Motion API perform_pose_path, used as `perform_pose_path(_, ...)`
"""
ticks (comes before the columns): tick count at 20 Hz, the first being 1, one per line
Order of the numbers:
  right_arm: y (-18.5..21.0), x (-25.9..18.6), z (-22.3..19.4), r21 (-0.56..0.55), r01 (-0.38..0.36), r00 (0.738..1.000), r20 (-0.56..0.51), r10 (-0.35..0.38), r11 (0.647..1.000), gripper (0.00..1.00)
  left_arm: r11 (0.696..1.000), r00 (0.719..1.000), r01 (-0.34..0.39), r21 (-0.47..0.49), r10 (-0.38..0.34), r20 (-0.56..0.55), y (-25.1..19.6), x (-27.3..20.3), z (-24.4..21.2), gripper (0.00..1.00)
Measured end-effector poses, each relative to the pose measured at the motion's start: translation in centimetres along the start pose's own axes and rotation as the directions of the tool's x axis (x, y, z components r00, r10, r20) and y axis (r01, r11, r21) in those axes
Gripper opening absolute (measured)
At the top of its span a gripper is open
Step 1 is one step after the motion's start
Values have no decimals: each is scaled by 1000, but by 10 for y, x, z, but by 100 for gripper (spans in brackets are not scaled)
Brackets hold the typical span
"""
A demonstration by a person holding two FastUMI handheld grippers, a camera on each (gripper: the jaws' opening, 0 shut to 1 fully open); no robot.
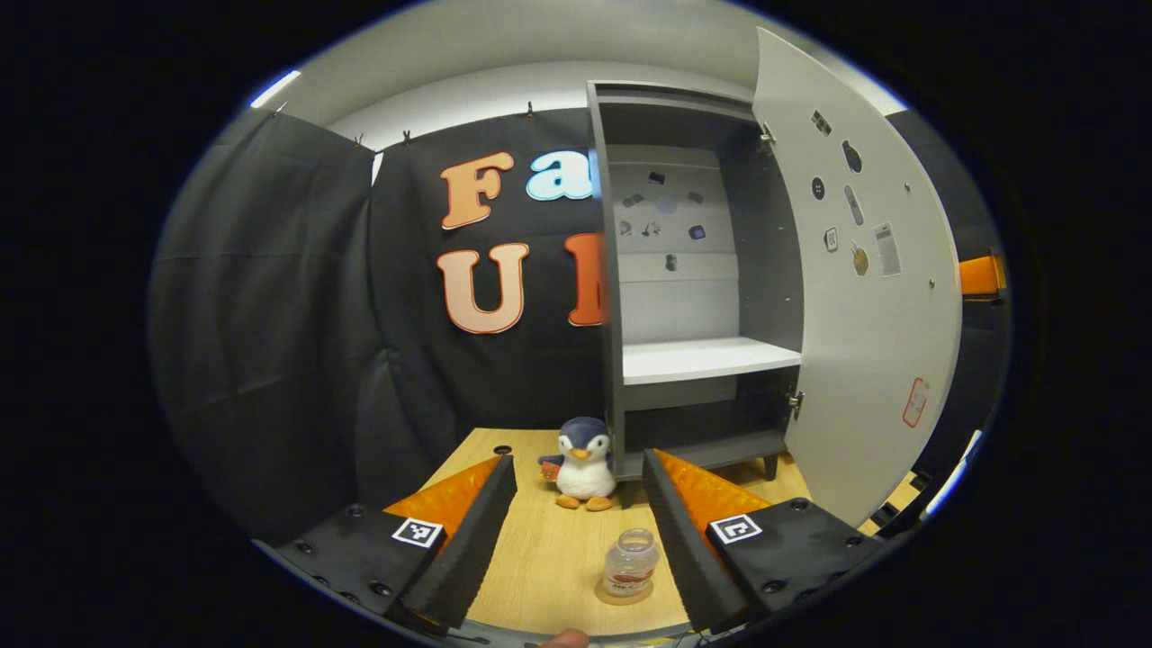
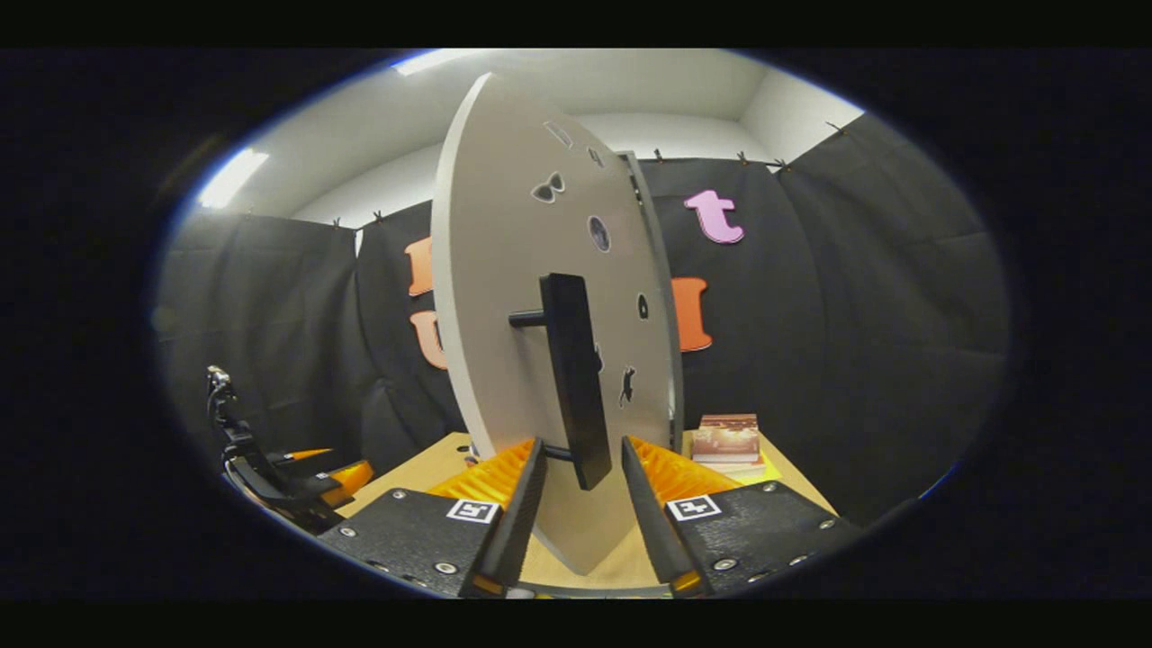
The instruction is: Open the cabinet door with the right hand, grasp the bottle in the cabinet with the left hand and place it on the coaster, then close the cabinet door with the right hand.
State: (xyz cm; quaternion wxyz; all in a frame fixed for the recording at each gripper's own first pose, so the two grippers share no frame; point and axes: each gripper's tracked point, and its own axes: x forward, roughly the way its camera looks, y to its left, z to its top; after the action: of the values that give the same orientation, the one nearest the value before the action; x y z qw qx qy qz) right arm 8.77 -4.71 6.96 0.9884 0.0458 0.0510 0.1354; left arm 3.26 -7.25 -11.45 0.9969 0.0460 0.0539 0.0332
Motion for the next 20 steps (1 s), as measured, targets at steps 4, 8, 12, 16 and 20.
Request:
perform_pose_path(4, 36, 31, -4, -24, -55, 998, 9, 55, 998, 59, 998, 998, -54, -9, 54, -16, 34, 8, -6, 92)
perform_pose_path(8, 66, 83, -13, 16, -117, 993, 8, 117, 993, 63, 995, 996, -93, -25, 93, 3, 62, 18, 2, 92)
perform_pose_path(12, 80, 119, -20, -25, -129, 991, 40, 130, 991, 74, 990, 991, -132, -43, 133, 25, 86, 29, 12, 92)
perform_pose_path(16, 85, 161, -30, -68, -113, 990, 82, 119, 991, 80, 989, 990, -128, -78, 132, 41, 97, 54, 14, 92)
perform_pose_path(20, 76, 195, -43, -60, -66, 991, 108, 72, 996, 93, 990, 993, -104, -97, 108, 37, 98, 83, 10, 93)
